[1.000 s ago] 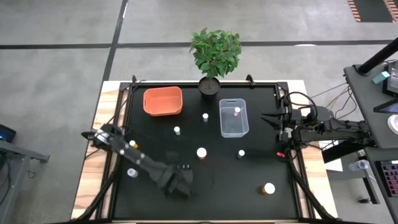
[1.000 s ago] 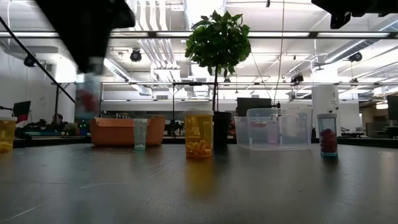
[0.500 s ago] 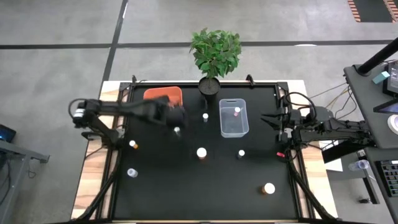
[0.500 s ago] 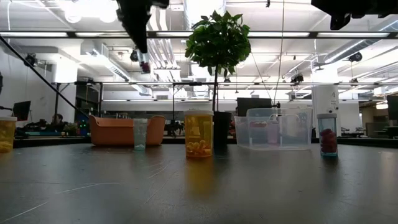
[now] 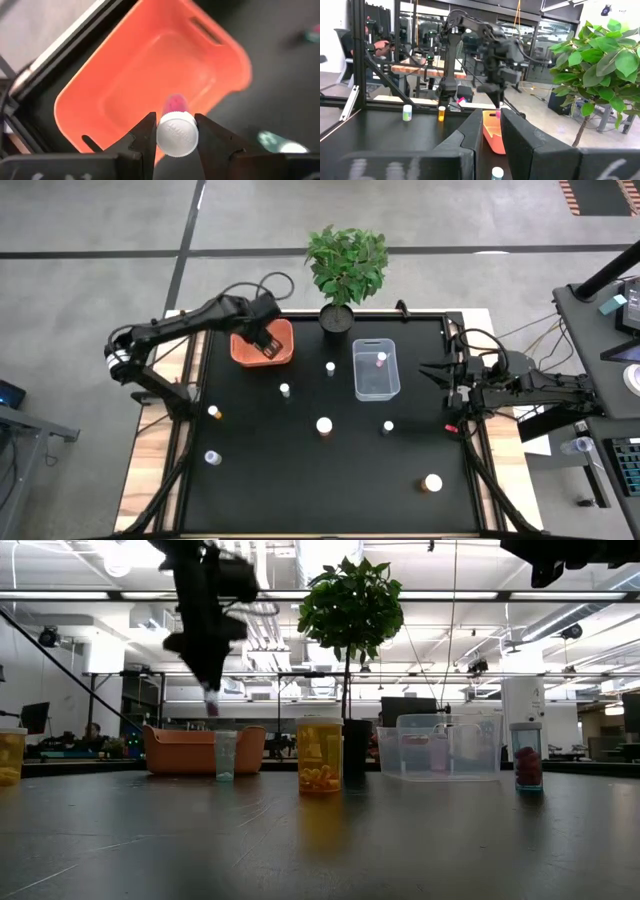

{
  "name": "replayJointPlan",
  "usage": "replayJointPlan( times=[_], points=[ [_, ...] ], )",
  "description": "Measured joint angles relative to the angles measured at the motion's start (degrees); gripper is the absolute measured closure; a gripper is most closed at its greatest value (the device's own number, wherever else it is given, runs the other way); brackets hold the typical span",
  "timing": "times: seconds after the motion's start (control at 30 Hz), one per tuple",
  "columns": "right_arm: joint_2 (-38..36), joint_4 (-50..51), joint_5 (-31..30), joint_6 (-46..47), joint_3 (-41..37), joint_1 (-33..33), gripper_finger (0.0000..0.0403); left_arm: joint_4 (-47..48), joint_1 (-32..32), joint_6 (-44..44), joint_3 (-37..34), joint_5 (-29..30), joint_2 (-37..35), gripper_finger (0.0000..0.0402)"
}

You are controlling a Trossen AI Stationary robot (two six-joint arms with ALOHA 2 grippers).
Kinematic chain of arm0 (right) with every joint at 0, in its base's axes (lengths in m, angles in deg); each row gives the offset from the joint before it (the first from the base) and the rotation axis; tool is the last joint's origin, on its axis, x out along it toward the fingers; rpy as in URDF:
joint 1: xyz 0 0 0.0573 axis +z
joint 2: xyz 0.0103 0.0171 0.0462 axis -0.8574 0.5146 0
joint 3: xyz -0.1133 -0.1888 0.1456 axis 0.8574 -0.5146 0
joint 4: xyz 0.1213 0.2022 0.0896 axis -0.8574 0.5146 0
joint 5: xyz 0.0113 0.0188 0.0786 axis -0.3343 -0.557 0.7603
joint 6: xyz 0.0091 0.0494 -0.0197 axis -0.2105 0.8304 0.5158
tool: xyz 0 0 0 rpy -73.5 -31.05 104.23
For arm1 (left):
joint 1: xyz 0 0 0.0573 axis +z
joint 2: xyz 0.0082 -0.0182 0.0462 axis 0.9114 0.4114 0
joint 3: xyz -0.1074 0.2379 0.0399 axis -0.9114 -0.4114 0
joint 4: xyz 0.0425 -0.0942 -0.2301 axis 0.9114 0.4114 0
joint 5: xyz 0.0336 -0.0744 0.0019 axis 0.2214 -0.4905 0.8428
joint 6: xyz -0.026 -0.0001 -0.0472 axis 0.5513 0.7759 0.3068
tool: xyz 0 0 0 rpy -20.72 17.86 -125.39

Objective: Pick and place medicine bottles into bin by pill shape (circle, oval)
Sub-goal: Put the blue tablet pill bottle into the orange bin

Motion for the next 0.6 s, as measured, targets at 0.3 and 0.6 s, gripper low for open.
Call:
replayJointPlan(
  times=[0.3,0.6],
  points=[
    [0.0,0.0,0.0,0.0,0.0,0.0,0.0344,-3.6,10.1,-0.5,-6.9,-0.3,0.2,0.0304],
    [0.0,0.0,0.0,0.0,0.0,0.0,0.0344,-7.4,14.6,-0.3,-7.6,-0.5,0.4,0.0304]
  ],
)
